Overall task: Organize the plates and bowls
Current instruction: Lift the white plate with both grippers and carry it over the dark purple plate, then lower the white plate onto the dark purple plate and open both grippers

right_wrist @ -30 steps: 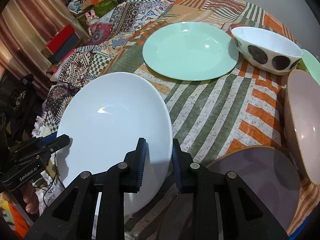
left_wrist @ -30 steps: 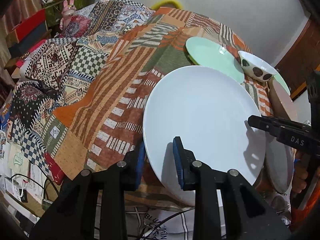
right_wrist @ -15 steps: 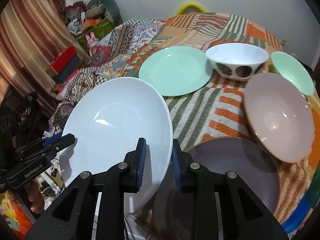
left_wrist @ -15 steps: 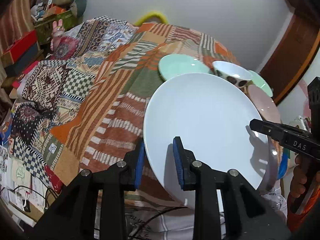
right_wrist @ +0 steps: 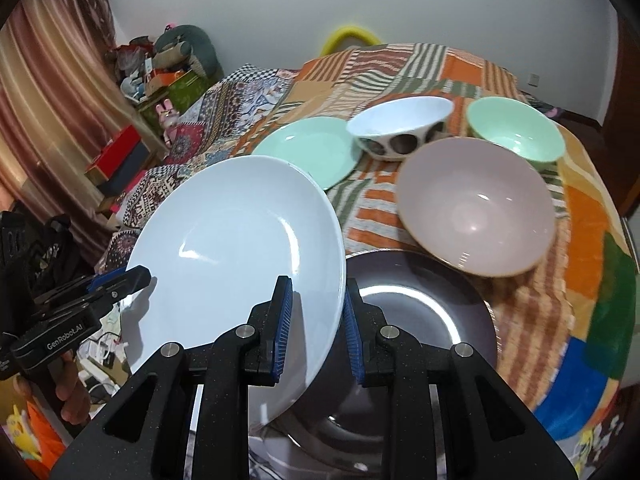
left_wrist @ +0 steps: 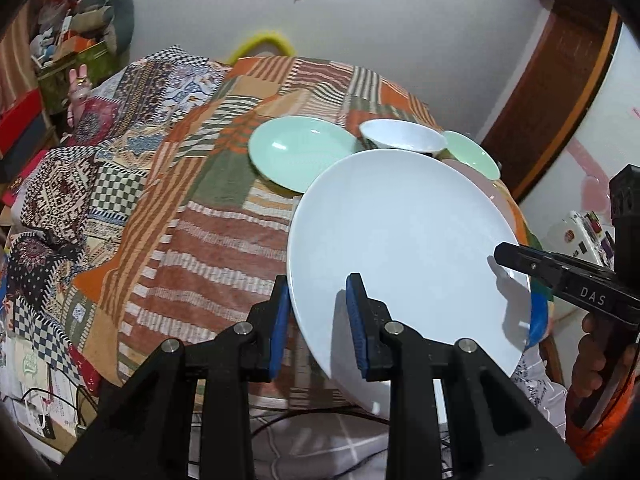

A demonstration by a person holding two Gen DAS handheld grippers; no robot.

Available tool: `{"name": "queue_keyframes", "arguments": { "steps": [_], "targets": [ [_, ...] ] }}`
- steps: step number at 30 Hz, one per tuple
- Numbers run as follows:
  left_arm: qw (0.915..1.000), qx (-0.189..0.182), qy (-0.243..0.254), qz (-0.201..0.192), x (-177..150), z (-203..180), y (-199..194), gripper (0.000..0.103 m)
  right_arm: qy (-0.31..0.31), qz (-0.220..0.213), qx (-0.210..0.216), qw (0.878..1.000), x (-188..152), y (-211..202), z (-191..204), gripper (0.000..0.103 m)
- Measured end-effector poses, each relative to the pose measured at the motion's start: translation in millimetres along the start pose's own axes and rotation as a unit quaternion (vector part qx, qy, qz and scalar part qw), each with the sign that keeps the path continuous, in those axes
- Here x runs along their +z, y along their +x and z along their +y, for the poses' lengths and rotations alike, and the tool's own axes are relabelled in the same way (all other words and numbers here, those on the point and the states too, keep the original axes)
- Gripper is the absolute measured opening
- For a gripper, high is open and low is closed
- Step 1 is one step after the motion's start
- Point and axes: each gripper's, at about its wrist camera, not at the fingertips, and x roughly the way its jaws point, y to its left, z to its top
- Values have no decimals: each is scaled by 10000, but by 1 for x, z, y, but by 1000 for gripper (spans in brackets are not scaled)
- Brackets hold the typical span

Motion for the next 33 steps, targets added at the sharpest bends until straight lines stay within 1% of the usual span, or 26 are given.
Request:
{"name": "queue_keyframes", "arguments": {
  "steps": [9,19,28,33],
  "targets": [
    [9993,-154,275,192,-8,-29,9,28,278,-23,-130,9995,-18,-18,-24,23],
    [9959,-142,556,706,-21,-51,31,28,538,118,-214,9983,-41,-23,-45,23],
    [9902,-112,856,1102,-30,-68,54,28,802,308,-270,9959,-58,-19,-63,23],
    [9873,-152,887,1306,-32,-76,69,28,926,393,-336,9944,-66,-19,-73,23]
  ]
}}
